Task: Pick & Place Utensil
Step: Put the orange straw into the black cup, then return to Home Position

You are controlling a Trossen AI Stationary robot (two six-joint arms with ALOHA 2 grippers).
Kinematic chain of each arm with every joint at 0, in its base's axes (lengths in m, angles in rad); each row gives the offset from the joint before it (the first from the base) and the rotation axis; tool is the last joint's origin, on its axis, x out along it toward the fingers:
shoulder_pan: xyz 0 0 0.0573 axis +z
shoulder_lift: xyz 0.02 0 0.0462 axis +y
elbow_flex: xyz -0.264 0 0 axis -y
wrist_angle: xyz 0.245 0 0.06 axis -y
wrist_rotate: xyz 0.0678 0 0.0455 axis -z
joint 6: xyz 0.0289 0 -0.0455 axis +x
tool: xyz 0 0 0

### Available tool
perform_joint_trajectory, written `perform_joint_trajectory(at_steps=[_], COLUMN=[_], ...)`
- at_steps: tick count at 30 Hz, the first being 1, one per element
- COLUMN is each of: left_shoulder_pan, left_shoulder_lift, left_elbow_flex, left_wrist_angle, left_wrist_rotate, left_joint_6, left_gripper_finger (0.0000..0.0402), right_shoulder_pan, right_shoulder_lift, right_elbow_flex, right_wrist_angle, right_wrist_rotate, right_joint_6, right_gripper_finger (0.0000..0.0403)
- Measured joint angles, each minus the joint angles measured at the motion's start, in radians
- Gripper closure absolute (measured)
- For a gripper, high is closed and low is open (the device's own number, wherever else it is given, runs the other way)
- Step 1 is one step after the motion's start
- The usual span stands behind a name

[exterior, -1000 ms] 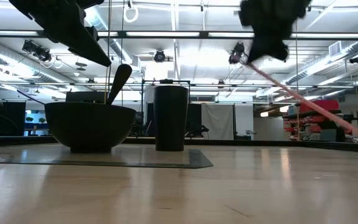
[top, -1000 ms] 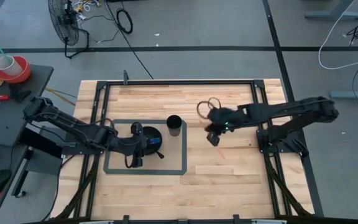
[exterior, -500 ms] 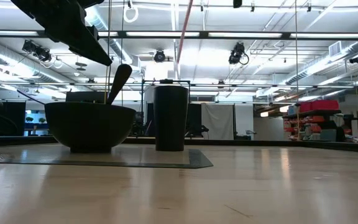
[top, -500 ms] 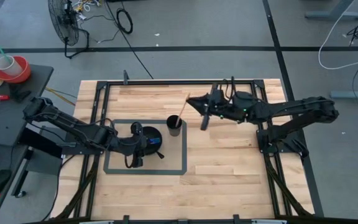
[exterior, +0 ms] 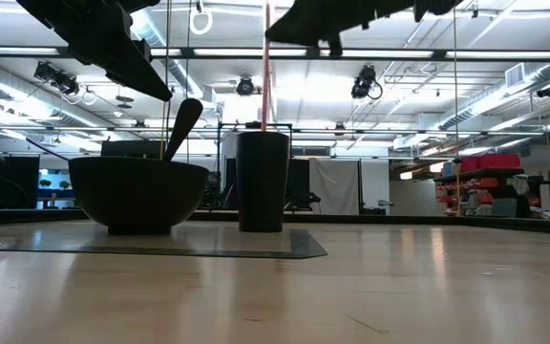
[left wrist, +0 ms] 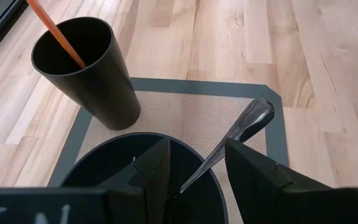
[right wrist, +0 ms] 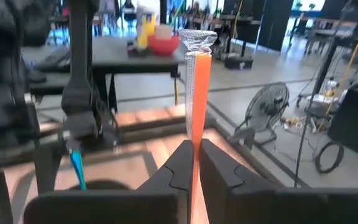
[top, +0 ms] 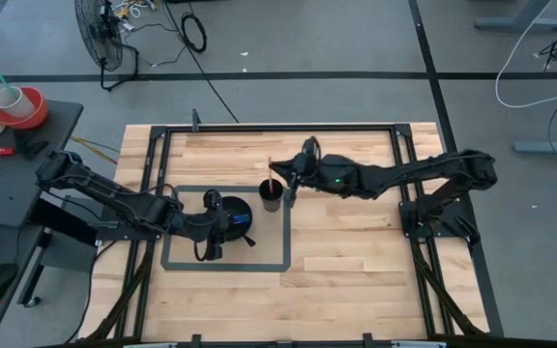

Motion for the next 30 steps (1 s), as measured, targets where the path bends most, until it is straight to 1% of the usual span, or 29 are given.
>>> perform_joint_trajectory(at_steps=[3, 5, 9, 11, 14, 17, 20, 22, 23, 25, 27, 30], left_shoulder_pan=[0.000, 0.000, 0.000, -0.001, -0.016, -0.041, -0.065, -0.076, -0.075, -0.062, -0.037, 0.001], left_shoulder_lift=[0.000, 0.000, -0.005, -0.008, -0.028, -0.047, -0.059, -0.073, -0.082, -0.108, -0.142, -0.206], left_elbow_flex=[0.000, 0.000, 0.000, 0.001, 0.001, 0.002, 0.002, -0.019, -0.036, -0.080, -0.123, -0.190], left_wrist_angle=[0.000, 0.000, -0.001, 0.012, 0.027, 0.045, 0.051, 0.063, 0.086, 0.132, 0.199, 0.313], left_wrist_rotate=[0.000, 0.000, 0.000, -0.015, -0.055, -0.091, -0.175, -0.235, -0.244, -0.230, -0.173, -0.091], left_joint_6=[0.000, 0.001, 0.005, 0.011, 0.032, 0.054, 0.058, 0.059, 0.064, 0.082, 0.092, 0.130], left_gripper_finger=[0.0241, 0.0241, 0.0241, 0.0241, 0.0241, 0.0241, 0.0241, 0.0241, 0.0241, 0.0241, 0.0241, 0.0241], right_shoulder_pan=[0.005, 0.005, 0.004, 0.004, 0.004, 0.014, 0.033, 0.045, 0.049, 0.059, 0.072, 0.096], right_shoulder_lift=[0.041, 0.054, 0.055, 0.041, -0.016, -0.091, -0.163, -0.207, -0.231, -0.266, -0.314, -0.394], right_elbow_flex=[0.000, -0.001, -0.001, -0.001, -0.002, -0.002, -0.036, -0.086, -0.123, -0.201, -0.291, -0.401], right_wrist_angle=[0.002, -0.003, -0.014, -0.040, -0.079, -0.115, -0.121, -0.099, -0.093, -0.043, -0.012, 0.065], right_wrist_rotate=[-0.004, -0.022, -0.029, -0.029, -0.045, -0.068, -0.073, -0.073, -0.073, -0.074, -0.081, -0.152], right_joint_6=[0.021, 0.022, 0.036, 0.045, 0.028, -0.042, -0.108, -0.118, -0.117, -0.113, -0.099, -0.050], right_gripper_finger=[0.0374, 0.0364, 0.0324, 0.0298, 0.0262, 0.0247, 0.0252, 0.0262, 0.0269, 0.0282, 0.0294, 0.0312])
